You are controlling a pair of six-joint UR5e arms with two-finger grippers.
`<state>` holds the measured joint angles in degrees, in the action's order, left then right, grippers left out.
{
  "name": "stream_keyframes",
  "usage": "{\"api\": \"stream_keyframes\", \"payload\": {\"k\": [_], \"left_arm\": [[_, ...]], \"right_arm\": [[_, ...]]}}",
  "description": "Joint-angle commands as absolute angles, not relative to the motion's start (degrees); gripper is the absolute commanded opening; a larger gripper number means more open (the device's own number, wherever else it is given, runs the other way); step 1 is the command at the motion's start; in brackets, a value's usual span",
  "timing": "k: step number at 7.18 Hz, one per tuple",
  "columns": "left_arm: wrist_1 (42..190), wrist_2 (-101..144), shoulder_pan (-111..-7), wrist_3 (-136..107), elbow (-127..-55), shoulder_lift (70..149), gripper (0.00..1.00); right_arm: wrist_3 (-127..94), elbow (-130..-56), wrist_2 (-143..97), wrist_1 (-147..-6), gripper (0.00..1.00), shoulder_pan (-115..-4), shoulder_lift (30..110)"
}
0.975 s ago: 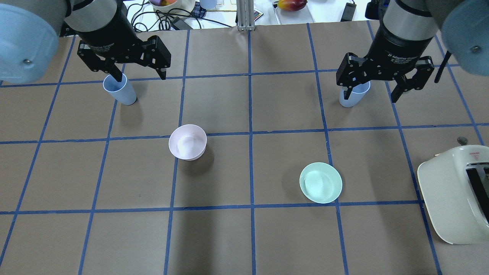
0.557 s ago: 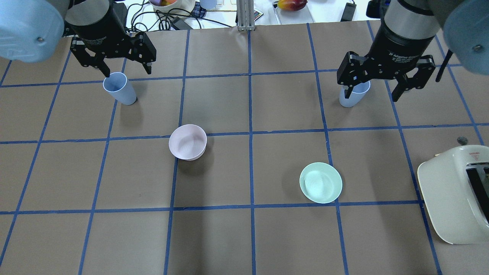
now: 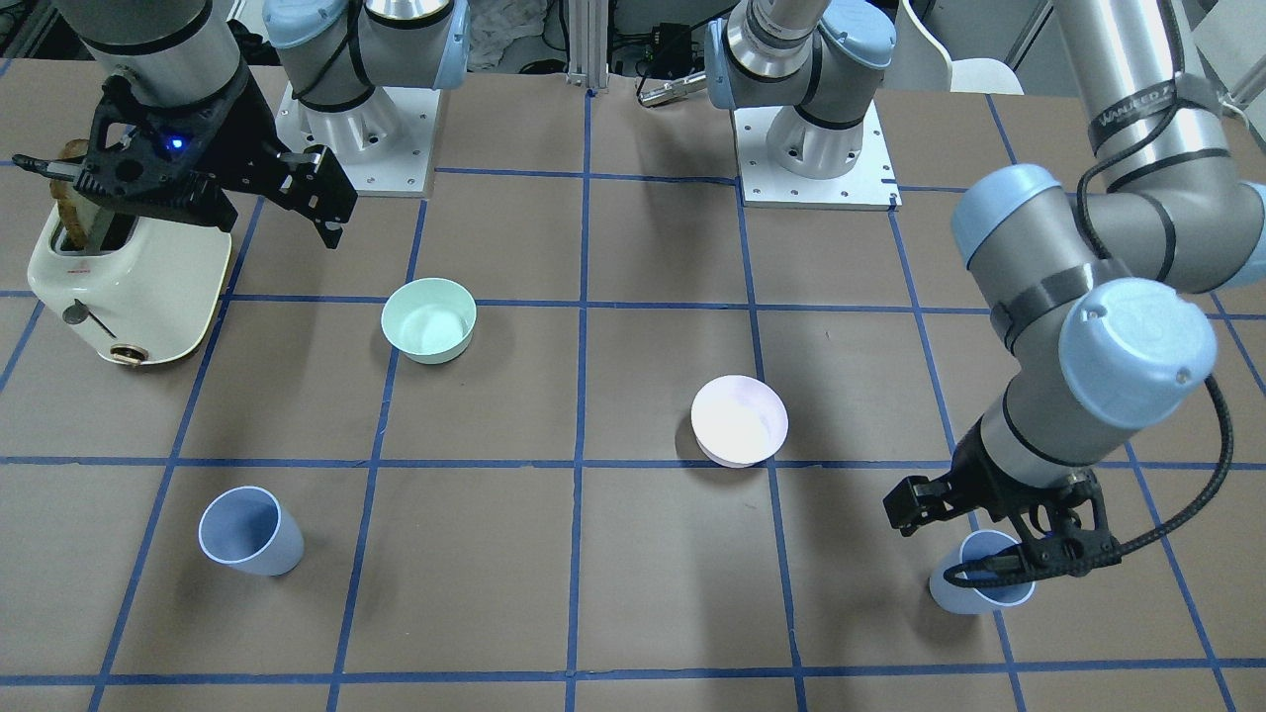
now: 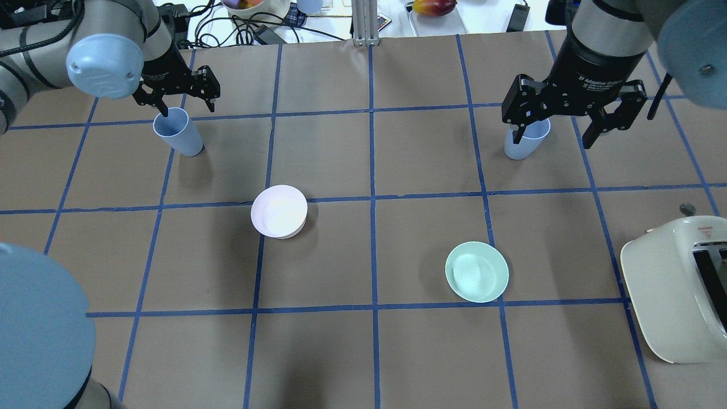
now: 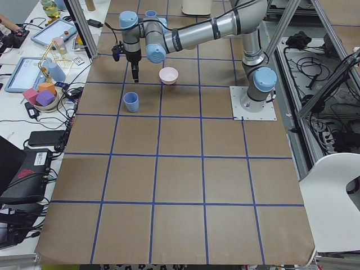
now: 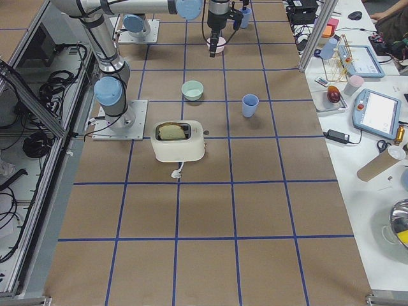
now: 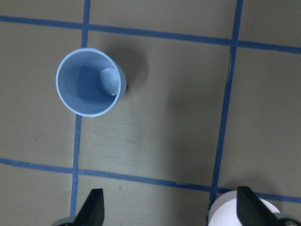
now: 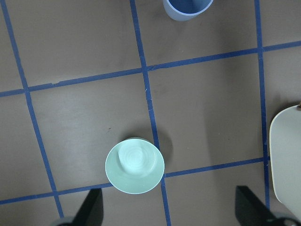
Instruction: Stack blue cups with both arms
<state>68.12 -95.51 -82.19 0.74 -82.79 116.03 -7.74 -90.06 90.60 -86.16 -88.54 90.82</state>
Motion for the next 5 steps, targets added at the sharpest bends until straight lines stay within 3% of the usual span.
{"api": "stream_keyframes", "payload": {"k": [1,2,5], "left_arm": [[64.8,-99.2,-81.9,1.1,-83.1,120.2,0.88],[64.3,-99.3,-82.0,1.1,-82.8,120.8,0.84],[62.2,-99.4,-82.0,1.5,-82.9,122.6,0.20]], "right_arm": [[-3.8,-89.2,90.3,-90.5,1.00,-85.1,88.9],[2.0,-88.2,90.5,-92.4,1.00,-83.8,87.4],[4.2,-82.5,89.8,-97.4,1.00,-79.3,74.3]]}}
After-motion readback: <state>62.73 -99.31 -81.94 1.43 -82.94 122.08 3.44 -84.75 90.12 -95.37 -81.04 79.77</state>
